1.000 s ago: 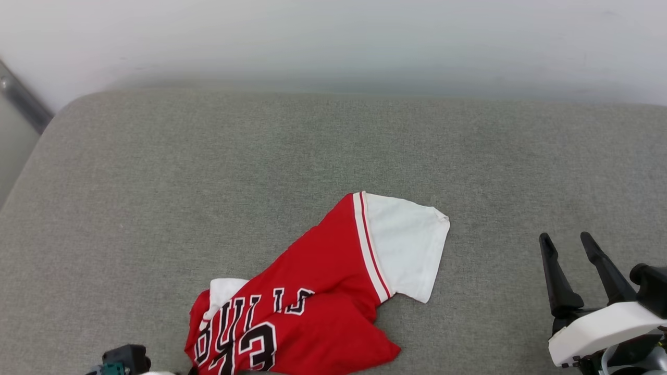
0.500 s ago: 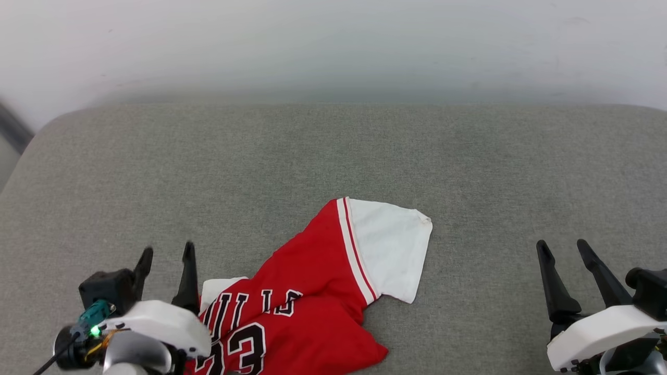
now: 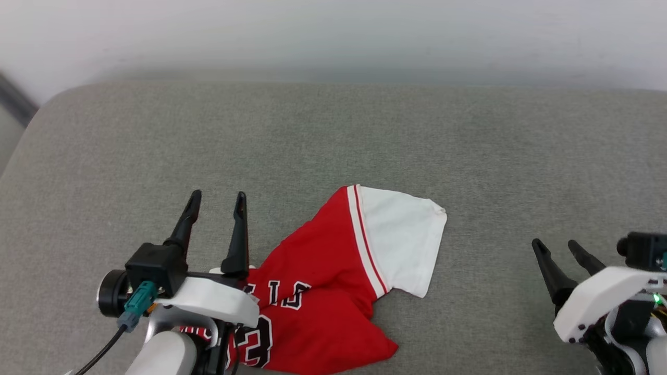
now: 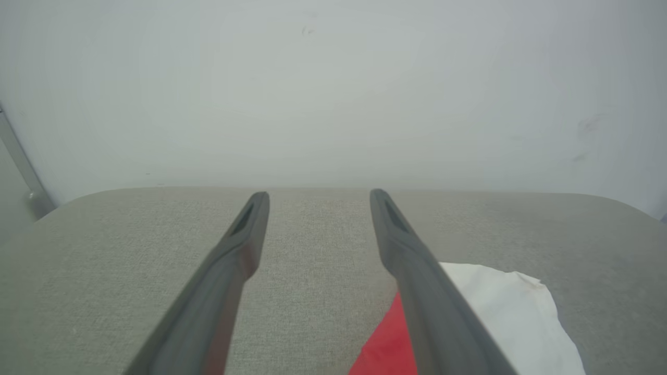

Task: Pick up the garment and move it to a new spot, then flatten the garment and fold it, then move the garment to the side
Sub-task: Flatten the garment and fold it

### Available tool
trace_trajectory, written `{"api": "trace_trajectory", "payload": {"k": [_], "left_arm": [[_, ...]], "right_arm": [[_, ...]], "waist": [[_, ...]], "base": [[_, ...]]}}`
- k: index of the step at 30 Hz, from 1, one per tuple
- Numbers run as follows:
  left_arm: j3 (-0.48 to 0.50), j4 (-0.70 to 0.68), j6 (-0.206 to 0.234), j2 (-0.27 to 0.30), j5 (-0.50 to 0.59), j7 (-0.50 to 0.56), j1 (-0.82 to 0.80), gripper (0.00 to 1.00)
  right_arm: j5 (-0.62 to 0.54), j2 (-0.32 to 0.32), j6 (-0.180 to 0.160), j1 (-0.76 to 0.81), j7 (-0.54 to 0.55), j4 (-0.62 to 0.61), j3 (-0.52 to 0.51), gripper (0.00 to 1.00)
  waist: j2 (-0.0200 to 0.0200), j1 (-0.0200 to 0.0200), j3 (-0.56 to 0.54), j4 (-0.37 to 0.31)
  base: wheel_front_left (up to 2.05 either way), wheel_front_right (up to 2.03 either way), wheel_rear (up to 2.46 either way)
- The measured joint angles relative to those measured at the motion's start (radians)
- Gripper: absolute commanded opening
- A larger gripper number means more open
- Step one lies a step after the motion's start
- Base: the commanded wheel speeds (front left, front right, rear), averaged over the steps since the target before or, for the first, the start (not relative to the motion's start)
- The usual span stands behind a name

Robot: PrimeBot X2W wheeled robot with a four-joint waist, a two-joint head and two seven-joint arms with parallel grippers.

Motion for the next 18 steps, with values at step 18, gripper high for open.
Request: {"api": "trace_trajectory", "payload": {"k": [18], "left_arm": [[-0.059, 0.081, -0.042, -0.1, 0.019, -0.074, -0.101, 1.0]], "right_arm": [[0.14, -0.122, 0.0, -0.314, 0.517, 0.256, 0.206, 1.0]], "waist": [[0.0, 0.0001, 0.128, 0.226]], "base": [[0.0, 0.0, 0.0]]}}
